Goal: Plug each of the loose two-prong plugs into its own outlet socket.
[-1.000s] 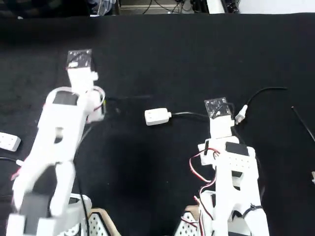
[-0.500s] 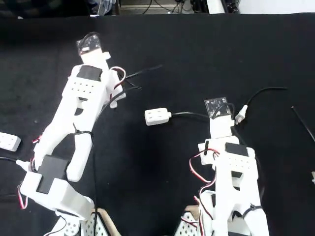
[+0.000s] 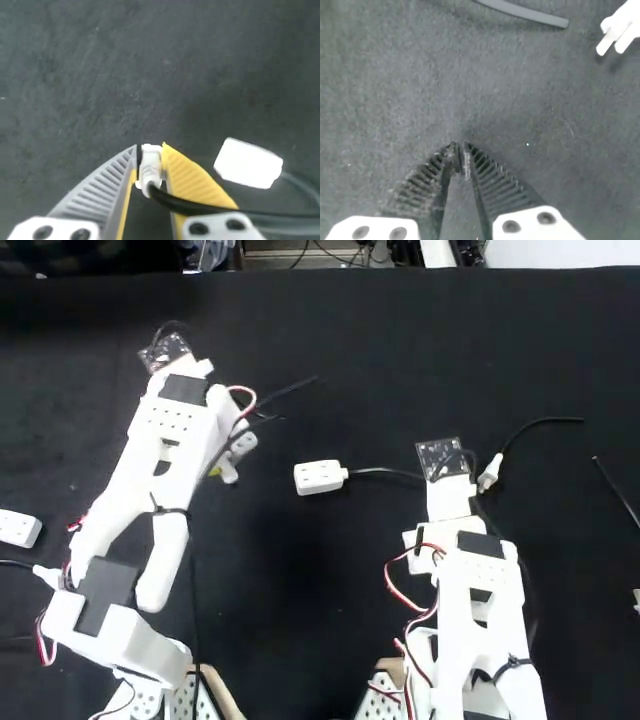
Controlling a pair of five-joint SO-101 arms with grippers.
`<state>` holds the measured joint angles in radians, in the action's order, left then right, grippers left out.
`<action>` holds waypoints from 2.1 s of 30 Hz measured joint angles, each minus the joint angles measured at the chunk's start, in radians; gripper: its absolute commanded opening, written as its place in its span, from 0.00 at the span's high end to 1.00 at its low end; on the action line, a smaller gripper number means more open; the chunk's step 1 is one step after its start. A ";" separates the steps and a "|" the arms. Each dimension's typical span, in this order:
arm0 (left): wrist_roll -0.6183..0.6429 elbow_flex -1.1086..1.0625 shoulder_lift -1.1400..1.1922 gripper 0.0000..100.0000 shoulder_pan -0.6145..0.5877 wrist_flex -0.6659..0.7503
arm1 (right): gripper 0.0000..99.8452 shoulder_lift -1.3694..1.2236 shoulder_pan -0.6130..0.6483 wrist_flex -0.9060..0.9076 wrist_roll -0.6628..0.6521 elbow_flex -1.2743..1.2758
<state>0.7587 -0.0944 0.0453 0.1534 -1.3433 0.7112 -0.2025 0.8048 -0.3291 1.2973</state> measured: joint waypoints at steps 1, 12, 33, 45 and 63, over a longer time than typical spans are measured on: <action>0.006 0.000 -0.011 0.97 0.015 -0.014 | 0.99 0.000 0.000 0.000 0.000 0.000; 0.213 0.000 -0.026 0.97 0.132 0.025 | 0.99 0.000 0.000 0.000 0.000 0.003; 0.003 -0.017 0.009 0.97 0.272 0.196 | 0.99 0.000 0.000 -0.012 0.034 0.003; -0.210 -0.284 0.009 0.97 0.351 0.597 | 0.99 0.000 0.000 -0.018 0.034 0.009; -0.281 -0.074 0.026 0.97 0.262 0.373 | 0.99 0.000 0.015 -0.018 0.034 0.012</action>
<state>0.4780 -0.1680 0.0713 0.4158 -0.9705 0.7112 -0.1872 0.7864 -0.2954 1.3096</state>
